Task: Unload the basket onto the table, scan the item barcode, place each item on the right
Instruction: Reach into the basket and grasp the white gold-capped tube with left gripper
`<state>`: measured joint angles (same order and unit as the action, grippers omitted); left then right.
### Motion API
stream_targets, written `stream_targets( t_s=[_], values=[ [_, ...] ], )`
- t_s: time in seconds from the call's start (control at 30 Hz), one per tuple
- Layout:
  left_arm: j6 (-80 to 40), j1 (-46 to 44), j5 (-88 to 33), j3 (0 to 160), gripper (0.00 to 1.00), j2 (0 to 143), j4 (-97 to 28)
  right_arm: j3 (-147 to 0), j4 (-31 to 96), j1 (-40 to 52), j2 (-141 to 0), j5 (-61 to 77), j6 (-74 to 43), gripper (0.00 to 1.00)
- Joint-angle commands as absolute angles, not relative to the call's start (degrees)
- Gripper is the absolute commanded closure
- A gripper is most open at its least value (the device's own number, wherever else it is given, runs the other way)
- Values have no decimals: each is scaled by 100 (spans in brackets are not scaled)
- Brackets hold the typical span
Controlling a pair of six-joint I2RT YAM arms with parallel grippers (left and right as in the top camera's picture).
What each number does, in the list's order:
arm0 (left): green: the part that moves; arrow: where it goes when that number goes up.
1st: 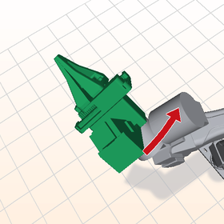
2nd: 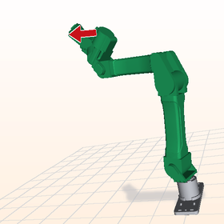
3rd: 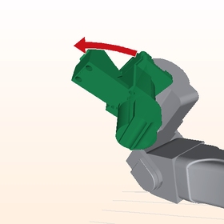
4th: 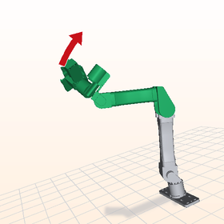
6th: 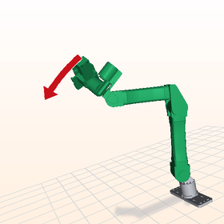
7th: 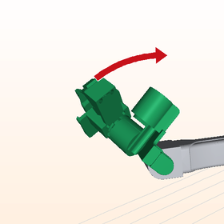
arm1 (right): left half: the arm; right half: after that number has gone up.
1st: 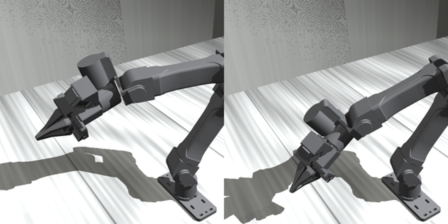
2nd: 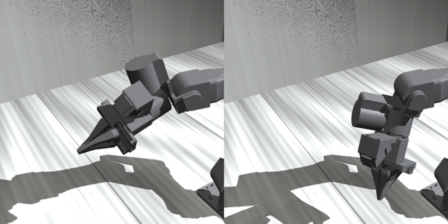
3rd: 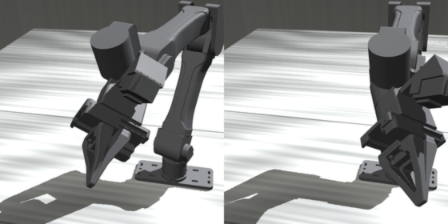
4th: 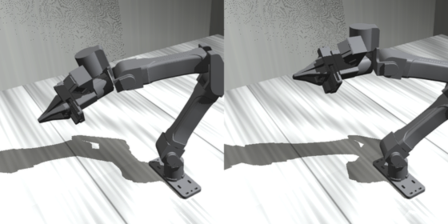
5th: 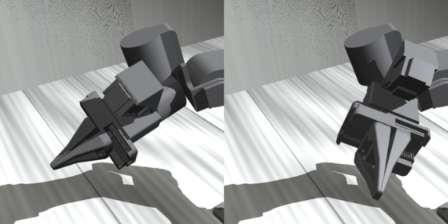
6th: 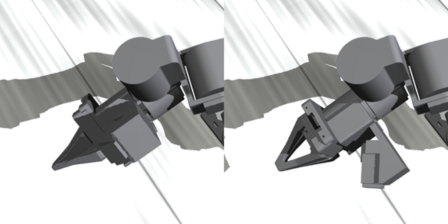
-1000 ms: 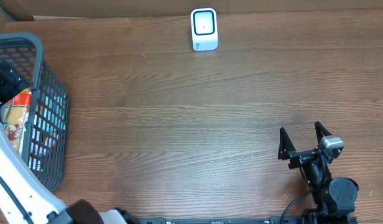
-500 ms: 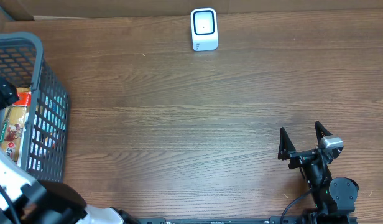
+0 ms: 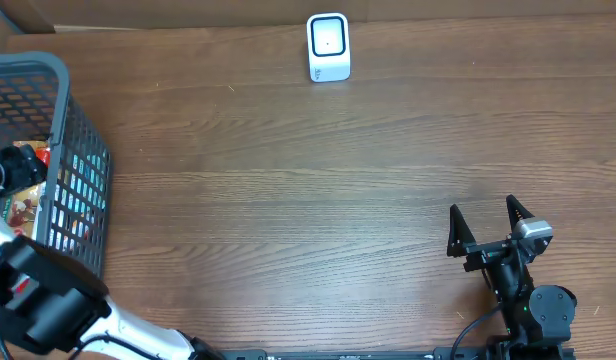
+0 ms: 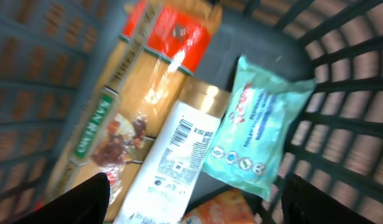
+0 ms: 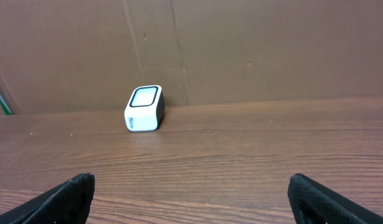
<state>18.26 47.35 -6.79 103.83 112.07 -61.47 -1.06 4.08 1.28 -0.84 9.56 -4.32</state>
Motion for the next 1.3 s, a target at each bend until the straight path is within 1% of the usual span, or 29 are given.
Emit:
stream_targets(
  t_s=[0.0, 0.03, 0.1, 0.13, 0.3, 0.37, 0.73, 1.2, 1.27],
  values=[
    [1981, 4772, -576, 10388, 21, 11555, -6169, -45, 390, 176, -16, 902, -443, 0],
    [1984, 4772, -576, 10388, 21, 11651, -6173, -45, 390, 176, -16, 902, -443, 0],
    [2062, 4772, -545, 10385, 27, 11793, -6193, -45, 390, 176, -16, 902, -443, 0],
    [2062, 4772, -491, 10388, 28, 11858, -6191, -45, 390, 176, -16, 902, -443, 0],
    [2104, 4777, -331, 10385, 28, 12097, -6165, -45, 390, 176, -16, 902, -443, 0],
    [2104, 4781, -224, 10385, 30, 12158, -6147, -45, 390, 176, -16, 902, -443, 0],
    [2130, 4831, -152, 10357, 30, 12414, -5990, -45, 390, 176, -16, 902, -443, 0],
    [2123, 4825, -150, 10331, 36, 13076, -6018, -45, 390, 176, -16, 902, -443, 0],
    [2121, 4825, -152, 10331, 39, 13211, -6049, -45, 390, 176, -16, 902, -443, 0]
  ],
)
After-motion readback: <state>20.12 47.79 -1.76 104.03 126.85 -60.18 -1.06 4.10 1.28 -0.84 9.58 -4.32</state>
